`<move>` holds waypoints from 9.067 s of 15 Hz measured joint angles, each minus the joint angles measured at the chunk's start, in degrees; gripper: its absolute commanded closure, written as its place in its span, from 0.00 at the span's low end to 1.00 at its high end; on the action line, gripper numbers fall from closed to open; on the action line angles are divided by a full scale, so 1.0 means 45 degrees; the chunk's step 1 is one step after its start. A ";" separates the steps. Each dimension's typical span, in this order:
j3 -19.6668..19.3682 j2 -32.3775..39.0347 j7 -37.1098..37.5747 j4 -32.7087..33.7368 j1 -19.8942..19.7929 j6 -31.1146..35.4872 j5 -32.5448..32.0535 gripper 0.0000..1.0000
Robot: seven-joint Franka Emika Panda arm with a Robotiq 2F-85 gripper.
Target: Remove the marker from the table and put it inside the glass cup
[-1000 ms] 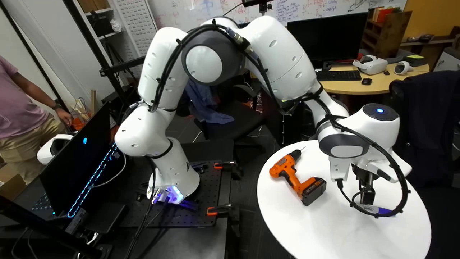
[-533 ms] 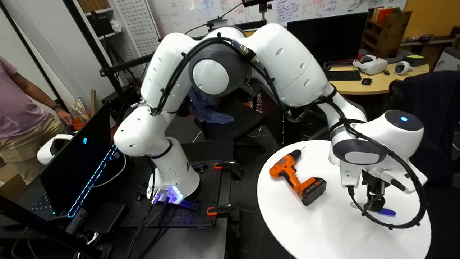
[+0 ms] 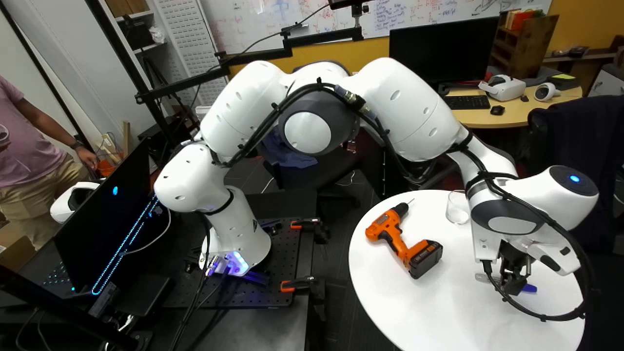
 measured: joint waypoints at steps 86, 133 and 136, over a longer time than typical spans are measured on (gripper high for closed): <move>-0.3530 0.0358 0.6697 0.2534 0.5511 -0.2929 -0.7294 0.95; -0.1698 0.0825 1.6200 0.2070 0.6880 -0.3266 -1.6531 0.95; -0.1558 0.0825 1.6788 0.2064 0.6638 -0.2828 -1.7066 0.95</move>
